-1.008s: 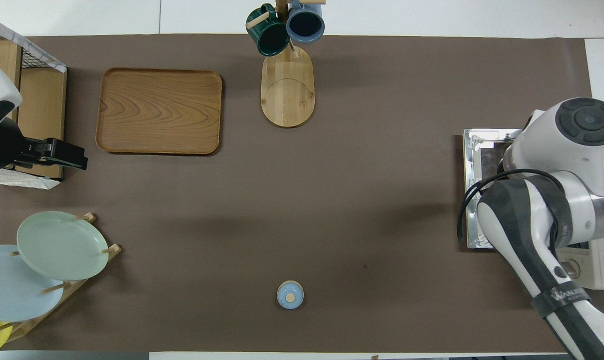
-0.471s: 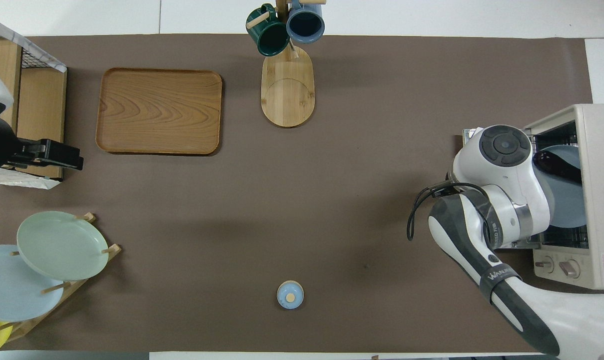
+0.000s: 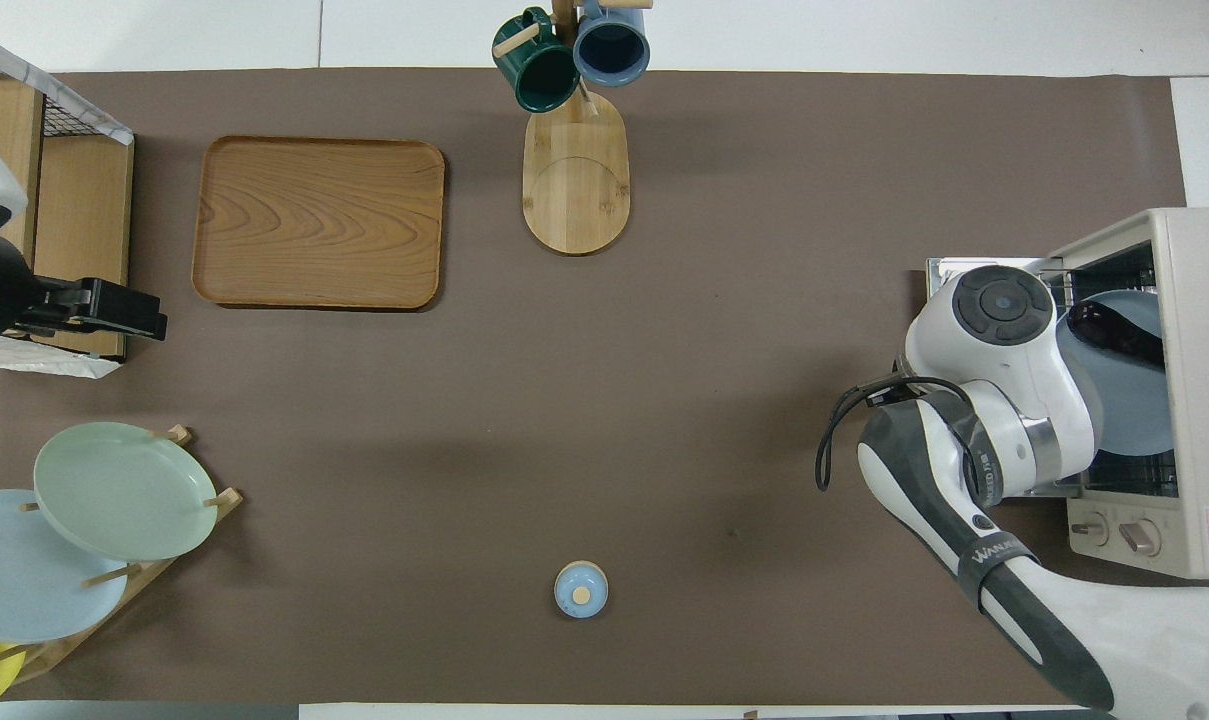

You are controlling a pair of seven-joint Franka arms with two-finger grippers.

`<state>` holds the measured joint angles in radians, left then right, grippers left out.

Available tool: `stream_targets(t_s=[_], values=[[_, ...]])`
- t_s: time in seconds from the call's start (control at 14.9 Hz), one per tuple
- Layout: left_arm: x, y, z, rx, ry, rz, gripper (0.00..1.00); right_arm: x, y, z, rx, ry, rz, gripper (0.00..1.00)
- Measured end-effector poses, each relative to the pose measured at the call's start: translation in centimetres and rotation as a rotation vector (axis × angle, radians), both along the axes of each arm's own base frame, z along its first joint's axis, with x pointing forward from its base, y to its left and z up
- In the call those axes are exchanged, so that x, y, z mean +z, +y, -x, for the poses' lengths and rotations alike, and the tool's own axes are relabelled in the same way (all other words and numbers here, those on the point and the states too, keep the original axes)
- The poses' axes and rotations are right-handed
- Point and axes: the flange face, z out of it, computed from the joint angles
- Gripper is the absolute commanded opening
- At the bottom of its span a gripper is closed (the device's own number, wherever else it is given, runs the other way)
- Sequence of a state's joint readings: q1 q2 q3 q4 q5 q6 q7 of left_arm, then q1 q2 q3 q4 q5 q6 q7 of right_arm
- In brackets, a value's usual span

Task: Put eggplant into oven
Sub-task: 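Push the oven door closed with the right gripper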

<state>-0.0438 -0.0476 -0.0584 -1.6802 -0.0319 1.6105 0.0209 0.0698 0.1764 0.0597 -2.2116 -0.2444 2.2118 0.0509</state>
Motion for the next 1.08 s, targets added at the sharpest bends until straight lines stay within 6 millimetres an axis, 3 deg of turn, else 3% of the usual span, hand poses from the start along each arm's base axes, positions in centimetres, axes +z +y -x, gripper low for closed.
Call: stream_targets(t_s=[0.34, 0.67, 0.87, 1.08], values=[[0.0, 0.0, 0.0, 0.0, 0.0, 0.0, 1.0, 0.0, -0.4, 0.1, 0.069, -0.008, 0.068, 0.0], [0.0, 0.0, 0.0, 0.0, 0.001, 0.0, 1.0, 0.3, 0.6, 0.1, 0.143, -0.025, 0.142, 0.0], [0.0, 0.0, 0.0, -0.001, 0.001, -0.005, 1.0, 1.8, 0.6, -0.2, 0.174, -0.037, 0.157, 0.0], [-0.1, 0.1, 0.0, -0.001, 0.002, -0.01, 1.0, 5.2, 0.1, -0.8, 0.215, -0.022, 0.168, 0.0]])
